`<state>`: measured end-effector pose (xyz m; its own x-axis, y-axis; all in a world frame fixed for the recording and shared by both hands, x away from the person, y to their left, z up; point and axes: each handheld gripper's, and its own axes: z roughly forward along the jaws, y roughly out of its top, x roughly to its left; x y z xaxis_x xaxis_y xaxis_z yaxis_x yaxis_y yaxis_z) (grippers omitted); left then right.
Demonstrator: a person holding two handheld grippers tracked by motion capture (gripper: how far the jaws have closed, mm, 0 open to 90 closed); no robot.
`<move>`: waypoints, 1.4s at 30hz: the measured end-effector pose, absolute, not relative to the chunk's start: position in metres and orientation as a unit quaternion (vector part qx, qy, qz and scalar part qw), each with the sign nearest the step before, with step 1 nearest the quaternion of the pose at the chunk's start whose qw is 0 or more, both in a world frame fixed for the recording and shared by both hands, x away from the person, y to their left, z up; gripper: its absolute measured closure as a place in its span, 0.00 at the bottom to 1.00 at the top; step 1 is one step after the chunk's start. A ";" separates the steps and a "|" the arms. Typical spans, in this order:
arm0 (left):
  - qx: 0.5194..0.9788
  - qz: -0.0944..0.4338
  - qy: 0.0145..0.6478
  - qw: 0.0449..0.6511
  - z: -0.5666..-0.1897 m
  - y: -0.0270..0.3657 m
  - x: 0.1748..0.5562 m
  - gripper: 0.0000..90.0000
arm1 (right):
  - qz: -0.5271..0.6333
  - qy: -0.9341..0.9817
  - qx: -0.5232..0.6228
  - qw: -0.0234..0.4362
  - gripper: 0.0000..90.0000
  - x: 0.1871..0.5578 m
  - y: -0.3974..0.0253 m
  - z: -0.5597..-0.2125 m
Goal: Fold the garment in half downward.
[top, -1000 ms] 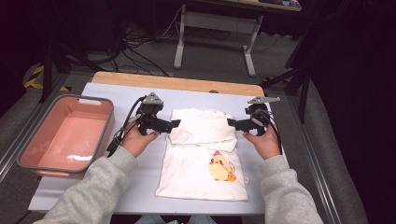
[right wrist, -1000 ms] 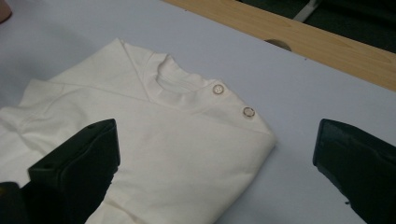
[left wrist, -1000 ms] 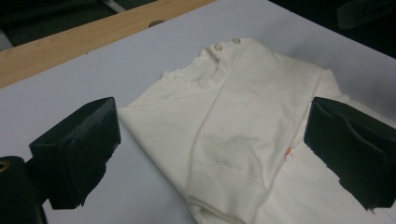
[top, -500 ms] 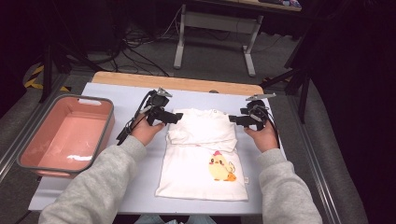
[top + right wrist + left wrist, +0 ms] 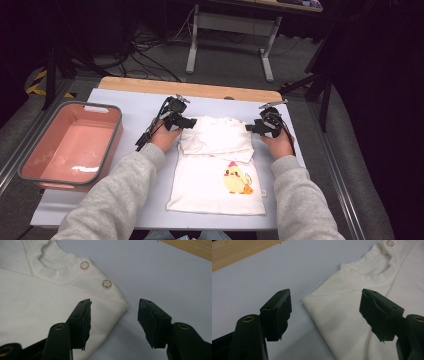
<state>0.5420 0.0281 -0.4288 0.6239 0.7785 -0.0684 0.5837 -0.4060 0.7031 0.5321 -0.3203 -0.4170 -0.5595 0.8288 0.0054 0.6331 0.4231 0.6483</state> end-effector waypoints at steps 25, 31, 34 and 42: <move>0.831 0.126 0.434 0.323 -0.452 0.026 0.559 0.43 | 0.300 0.830 0.445 0.156 0.54 0.546 -0.318 -0.439; 0.827 0.116 0.439 0.330 -0.451 0.028 0.560 0.59 | 0.307 0.834 0.434 0.146 0.67 0.546 -0.311 -0.441; 0.820 0.092 0.447 0.346 -0.451 0.030 0.562 0.74 | 0.313 0.836 0.430 0.135 0.78 0.547 -0.311 -0.440; 0.820 0.076 0.442 0.355 -0.451 0.029 0.561 0.91 | 0.315 0.839 0.423 0.129 0.87 0.547 -0.316 -0.436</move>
<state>0.5613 0.0292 -0.4508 0.5984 0.7786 -0.1891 0.6708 -0.3578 0.6496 0.5469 -0.3164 -0.4358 -0.6080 0.7924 0.0502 0.6295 0.4426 0.6386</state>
